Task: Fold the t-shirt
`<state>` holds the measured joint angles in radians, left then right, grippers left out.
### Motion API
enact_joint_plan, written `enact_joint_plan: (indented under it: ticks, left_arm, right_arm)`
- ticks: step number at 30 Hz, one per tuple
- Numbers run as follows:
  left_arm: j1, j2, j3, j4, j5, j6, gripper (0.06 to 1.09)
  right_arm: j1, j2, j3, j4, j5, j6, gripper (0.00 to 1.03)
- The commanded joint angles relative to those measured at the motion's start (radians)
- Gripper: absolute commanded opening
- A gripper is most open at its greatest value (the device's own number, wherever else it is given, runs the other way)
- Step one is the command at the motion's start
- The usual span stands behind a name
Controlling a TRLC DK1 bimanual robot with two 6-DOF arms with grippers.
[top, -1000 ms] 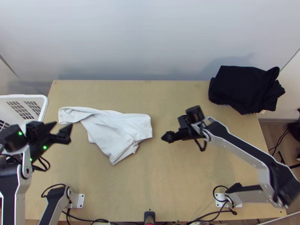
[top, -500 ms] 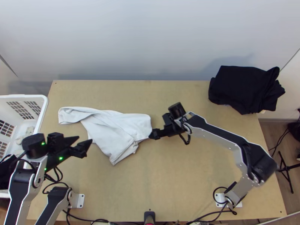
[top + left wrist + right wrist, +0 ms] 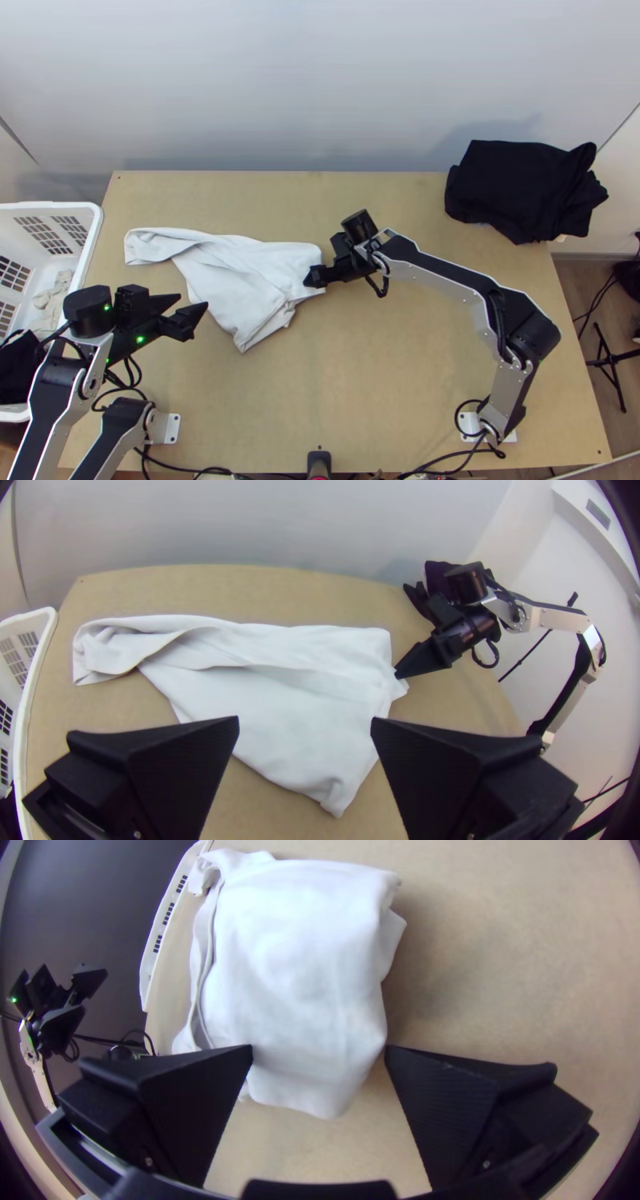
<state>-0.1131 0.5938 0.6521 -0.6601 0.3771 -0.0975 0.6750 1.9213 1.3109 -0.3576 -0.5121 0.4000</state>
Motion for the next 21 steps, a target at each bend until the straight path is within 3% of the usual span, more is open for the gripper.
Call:
enact_joint_plan:
  ticks: [1,3,5,6,15,21]
  left_arm:
    - [-0.003,0.004,-0.006,0.01,-0.001,0.002,1.02]
    - [-0.002,0.003,-0.008,0.014,-0.003,0.002,1.02]
    - [0.004,0.004,-0.011,0.019,-0.003,0.001,1.02]
    - [0.007,0.004,-0.012,0.02,-0.003,0.001,1.02]
    - [0.015,0.0,-0.025,0.022,-0.004,0.002,1.02]
    - [-0.02,0.027,-0.028,0.043,-0.003,-0.002,1.02]
  right_arm:
    - [0.018,0.019,0.017,-0.009,0.006,-0.007,0.82]
    - [0.023,0.019,0.021,-0.009,0.015,-0.029,0.57]
    - [0.028,0.019,0.031,-0.014,0.038,-0.055,0.15]
    - [0.028,0.019,0.036,-0.015,0.041,-0.067,0.02]
    - [-0.029,-0.11,0.094,-0.13,0.075,-0.089,0.03]
    - [-0.063,-0.199,0.346,-0.307,0.099,-0.081,0.03]
